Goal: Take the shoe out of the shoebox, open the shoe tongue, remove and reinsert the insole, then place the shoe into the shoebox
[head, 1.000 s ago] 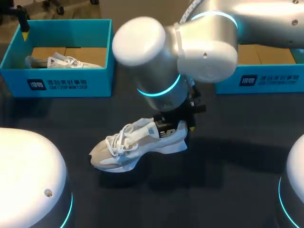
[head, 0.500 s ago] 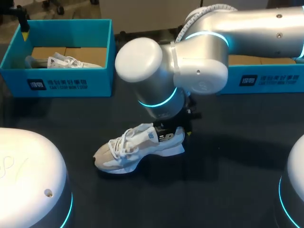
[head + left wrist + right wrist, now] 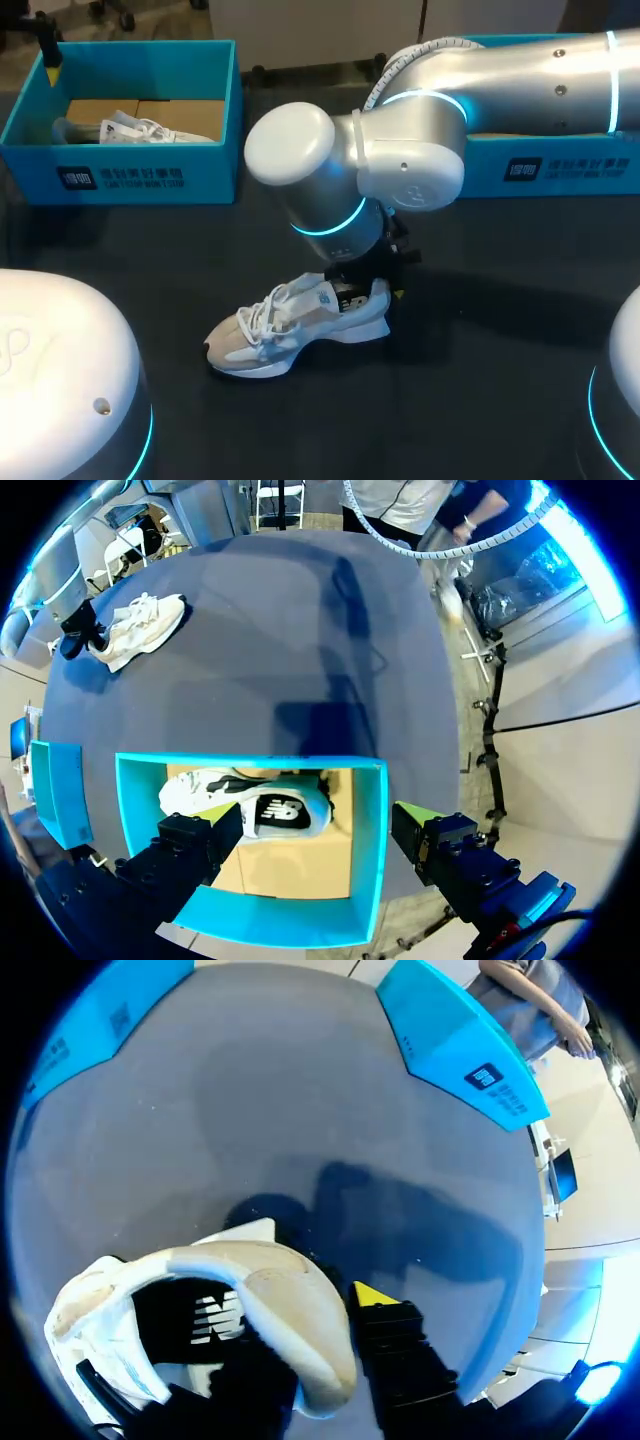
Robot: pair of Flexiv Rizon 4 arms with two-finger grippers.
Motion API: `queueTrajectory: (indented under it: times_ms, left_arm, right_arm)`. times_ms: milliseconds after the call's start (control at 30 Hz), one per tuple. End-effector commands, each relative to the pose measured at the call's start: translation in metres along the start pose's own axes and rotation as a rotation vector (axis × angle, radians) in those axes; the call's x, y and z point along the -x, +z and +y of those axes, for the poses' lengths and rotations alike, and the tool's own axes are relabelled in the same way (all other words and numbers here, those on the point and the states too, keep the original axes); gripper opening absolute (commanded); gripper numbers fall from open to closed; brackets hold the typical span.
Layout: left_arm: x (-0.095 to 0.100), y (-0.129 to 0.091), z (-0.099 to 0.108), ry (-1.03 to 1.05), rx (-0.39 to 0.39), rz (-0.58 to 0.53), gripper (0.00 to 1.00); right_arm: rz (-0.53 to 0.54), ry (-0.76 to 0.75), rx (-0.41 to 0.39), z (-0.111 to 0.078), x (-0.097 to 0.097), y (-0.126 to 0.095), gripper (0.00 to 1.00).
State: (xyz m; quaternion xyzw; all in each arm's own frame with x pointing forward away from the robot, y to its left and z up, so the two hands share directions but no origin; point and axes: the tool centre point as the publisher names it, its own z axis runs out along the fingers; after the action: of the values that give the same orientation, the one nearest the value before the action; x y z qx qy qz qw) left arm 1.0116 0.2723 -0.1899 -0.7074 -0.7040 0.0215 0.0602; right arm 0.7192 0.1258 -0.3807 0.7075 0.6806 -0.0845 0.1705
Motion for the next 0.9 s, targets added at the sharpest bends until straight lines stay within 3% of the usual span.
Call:
queueTrajectory:
  times_ms: [33,233,500,667,767,900]
  left_arm:
    - [0.0,0.0,-0.001,0.0,0.003,0.001,1.0]
    - [0.0,0.0,-0.001,0.0,0.003,0.001,1.0]
    - [0.0,0.0,-0.001,0.0,0.003,0.001,1.0]
    - [0.0,0.0,-0.001,0.0,0.003,0.001,1.0]
    - [0.0,0.0,-0.001,0.0,0.003,0.001,1.0]
    - [0.0,0.0,-0.001,0.0,0.003,0.001,1.0]
  right_arm:
    - [0.002,0.655,0.017,-0.006,0.002,-0.013,1.0]
    - [0.019,0.633,0.023,-0.007,0.011,-0.04,1.0]
    - [0.163,0.491,0.047,-0.002,0.034,-0.074,1.0]
    - [0.203,0.281,0.124,0.004,0.048,-0.099,1.0]
    - [0.233,0.043,0.204,0.006,0.053,-0.116,1.0]
    - [0.249,-0.208,0.234,0.005,0.057,-0.13,1.0]
